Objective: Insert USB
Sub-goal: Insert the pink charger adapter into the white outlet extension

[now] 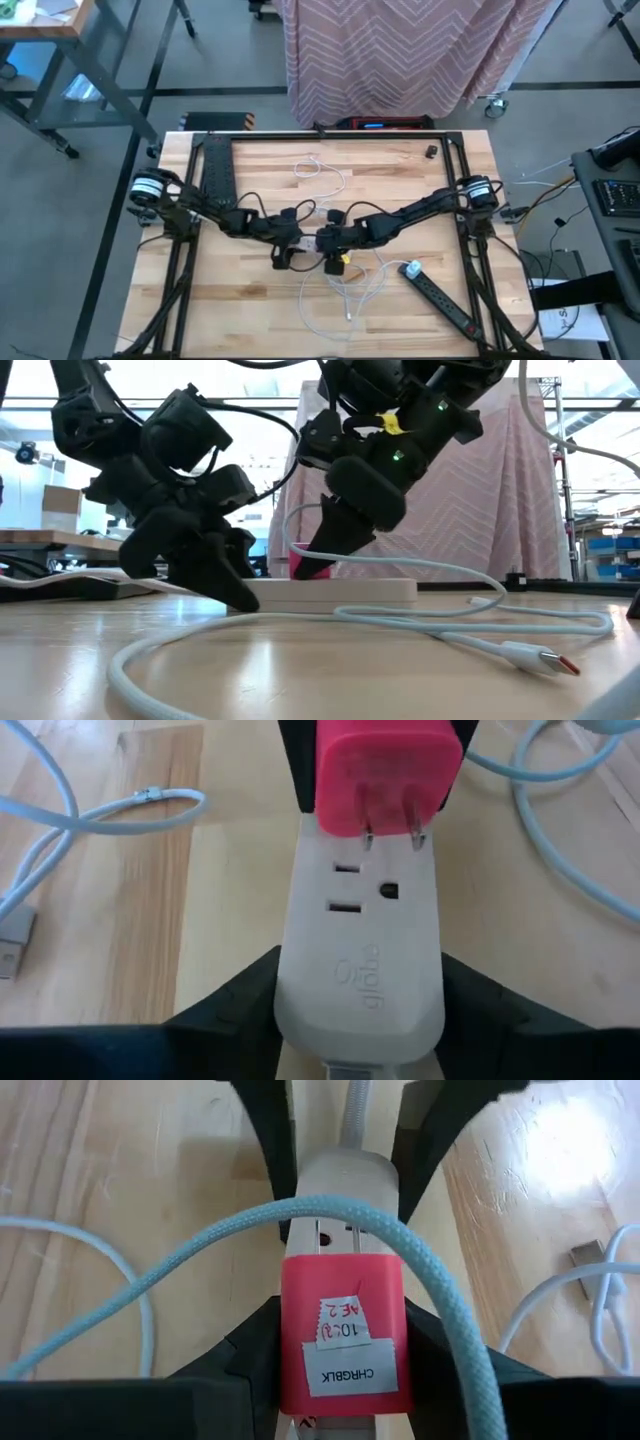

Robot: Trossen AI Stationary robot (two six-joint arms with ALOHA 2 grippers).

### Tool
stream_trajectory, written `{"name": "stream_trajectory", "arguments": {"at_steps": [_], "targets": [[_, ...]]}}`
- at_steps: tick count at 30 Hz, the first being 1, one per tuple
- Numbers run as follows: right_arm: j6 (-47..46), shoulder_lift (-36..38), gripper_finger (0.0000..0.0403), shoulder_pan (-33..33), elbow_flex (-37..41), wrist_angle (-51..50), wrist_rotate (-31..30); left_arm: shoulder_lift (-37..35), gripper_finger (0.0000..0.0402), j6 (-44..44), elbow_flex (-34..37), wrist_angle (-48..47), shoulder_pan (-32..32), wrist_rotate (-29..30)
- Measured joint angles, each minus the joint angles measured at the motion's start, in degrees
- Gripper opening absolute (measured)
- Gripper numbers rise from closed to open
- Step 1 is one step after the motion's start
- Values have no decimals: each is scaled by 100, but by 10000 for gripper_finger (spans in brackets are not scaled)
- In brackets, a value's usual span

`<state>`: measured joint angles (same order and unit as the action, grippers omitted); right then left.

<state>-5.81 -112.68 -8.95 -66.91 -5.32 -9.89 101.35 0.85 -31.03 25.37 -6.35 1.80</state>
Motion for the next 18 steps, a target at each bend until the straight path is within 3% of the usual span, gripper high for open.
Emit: {"name": "stream_trajectory", "arguments": {"at_steps": [7, 12, 18], "targets": [[1334, 368, 138, 0, -227, -686, -23, -25, 179, -182, 42, -8, -2, 11], [2472, 333, 138, -87, -1175, -2539, -551, -25, 179, -500, 0, -35, 21, -126], [4110, -54, 138, -304, -2143, -3727, -1151, -23, 179, -972, -45, -27, 89, -462]]}}
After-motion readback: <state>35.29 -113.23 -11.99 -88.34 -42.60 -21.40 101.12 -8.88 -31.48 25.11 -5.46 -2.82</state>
